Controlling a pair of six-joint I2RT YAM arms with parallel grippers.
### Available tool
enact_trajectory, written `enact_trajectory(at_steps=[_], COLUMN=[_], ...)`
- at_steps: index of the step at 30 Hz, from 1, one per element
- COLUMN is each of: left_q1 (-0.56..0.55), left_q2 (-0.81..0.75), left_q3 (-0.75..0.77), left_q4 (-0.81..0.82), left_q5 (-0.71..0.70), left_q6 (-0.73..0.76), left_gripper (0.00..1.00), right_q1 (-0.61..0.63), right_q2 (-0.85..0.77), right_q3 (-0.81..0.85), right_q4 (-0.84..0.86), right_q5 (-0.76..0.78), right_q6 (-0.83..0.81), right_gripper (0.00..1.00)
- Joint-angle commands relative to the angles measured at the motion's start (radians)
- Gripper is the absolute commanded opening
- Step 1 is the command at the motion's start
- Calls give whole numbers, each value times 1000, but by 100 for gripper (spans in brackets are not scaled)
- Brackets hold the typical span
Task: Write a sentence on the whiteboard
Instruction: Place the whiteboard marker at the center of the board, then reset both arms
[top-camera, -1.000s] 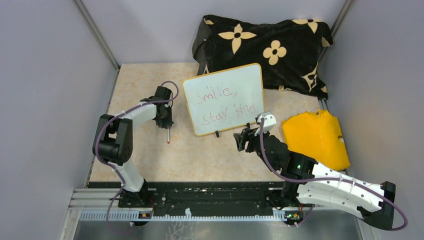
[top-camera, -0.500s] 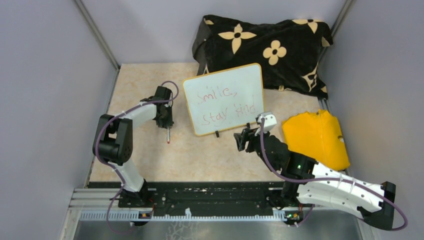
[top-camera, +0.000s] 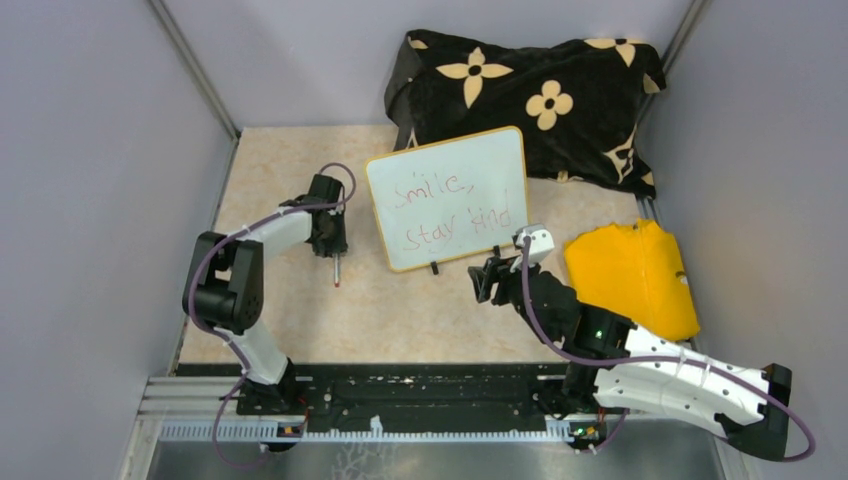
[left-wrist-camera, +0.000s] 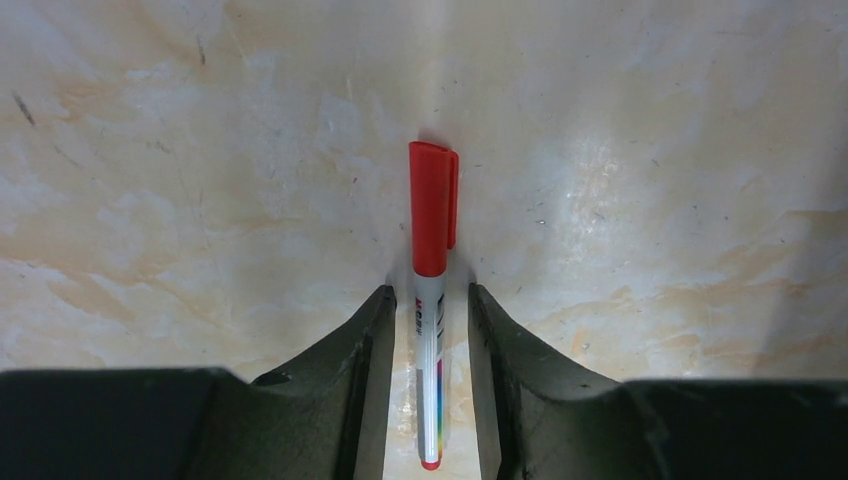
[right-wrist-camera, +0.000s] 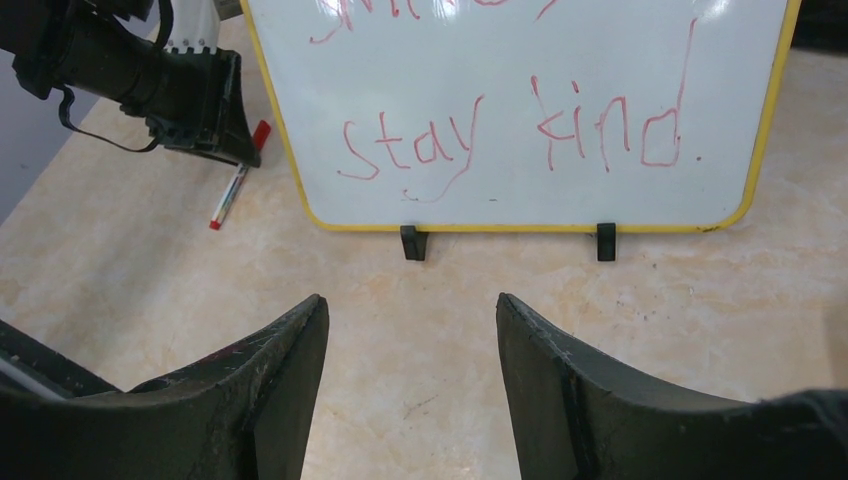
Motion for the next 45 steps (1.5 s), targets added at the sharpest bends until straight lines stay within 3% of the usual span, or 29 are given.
enact_trajectory(at_steps=[1,12,14,18,23,25,30,32,35,37,40,45], left_q1=[2,-5,-14,-38,-116,-160,-265,-314,-383,-398,-399,-398], left_q2=[-24,-133,-180,-267,-385,-433,-598,-685,-821,-893,-911,-740], left_q3=[-53,-79,-88,-90,-85,-89,-158,-230,-383,-411,-332,12], left_q4=[3,31,34,27,60,96,235,338,532,560,509,240], left_q5=[-53,-90,-115,-193,-268,-270,-311,-359,-426,-409,-363,-313], left_q6=[-19,-43,-51,-91,-118,-110,-114,-127,-140,-202,-170,36], left_gripper=[40,61,64,66,69,70,78,97,99,99,99,99], right_q1=[-10,-10,-10,-10,-10,-10,-10,-11,-15,-24,-76,-321], right_q2=[-18,19,43,121,217,259,379,429,478,500,501,435], right_q3=[-12,8,13,42,105,142,319,407,494,548,617,682], right_q4=[4,12,12,-17,-33,-19,-44,-75,-46,-60,-84,-141], right_q5=[18,-18,-32,10,79,107,252,333,363,371,329,113], right_q6=[16,-4,15,111,173,143,14,-40,-211,-246,-204,17], right_gripper=[61,63,72,77,92,98,99,99,99,99,99,99])
